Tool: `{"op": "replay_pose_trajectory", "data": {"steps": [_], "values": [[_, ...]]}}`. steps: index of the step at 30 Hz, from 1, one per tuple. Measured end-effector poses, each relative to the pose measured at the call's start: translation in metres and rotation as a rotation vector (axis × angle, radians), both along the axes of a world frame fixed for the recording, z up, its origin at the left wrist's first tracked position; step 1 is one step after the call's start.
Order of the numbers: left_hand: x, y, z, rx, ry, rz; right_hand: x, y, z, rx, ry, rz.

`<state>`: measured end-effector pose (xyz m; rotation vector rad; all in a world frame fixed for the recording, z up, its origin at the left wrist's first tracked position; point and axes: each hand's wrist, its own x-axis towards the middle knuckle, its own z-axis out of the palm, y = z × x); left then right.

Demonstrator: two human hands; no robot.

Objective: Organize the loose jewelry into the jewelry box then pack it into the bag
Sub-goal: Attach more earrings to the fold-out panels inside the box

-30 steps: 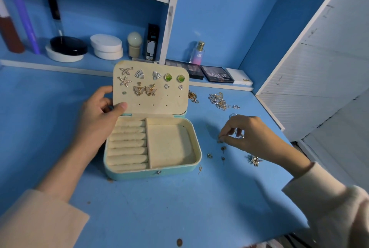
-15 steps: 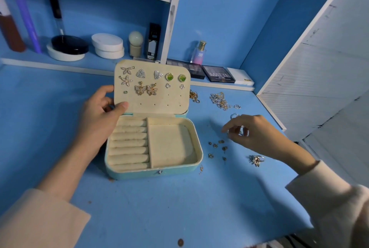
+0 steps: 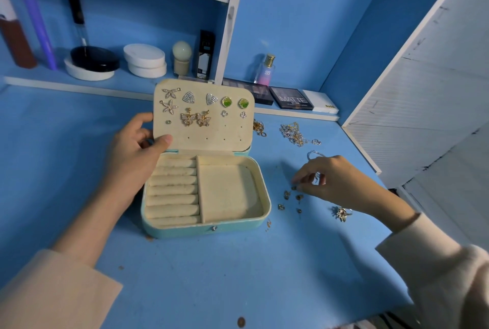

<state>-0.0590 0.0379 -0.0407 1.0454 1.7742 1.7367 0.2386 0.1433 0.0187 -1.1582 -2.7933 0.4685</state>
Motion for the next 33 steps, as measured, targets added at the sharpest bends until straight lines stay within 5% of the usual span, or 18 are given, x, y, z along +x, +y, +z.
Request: {"op": "replay_pose_trajectory", "data": {"steps": [22,33], "values": [[0.001,0.001,0.000,0.010,0.011,-0.008,0.003,-0.004,-0.003,0.055,0.187,-0.143],[0.001,0.001,0.000,0.008,0.013,0.002,-0.010,-0.003,0.003,-0.172,0.395,-0.203]]}}
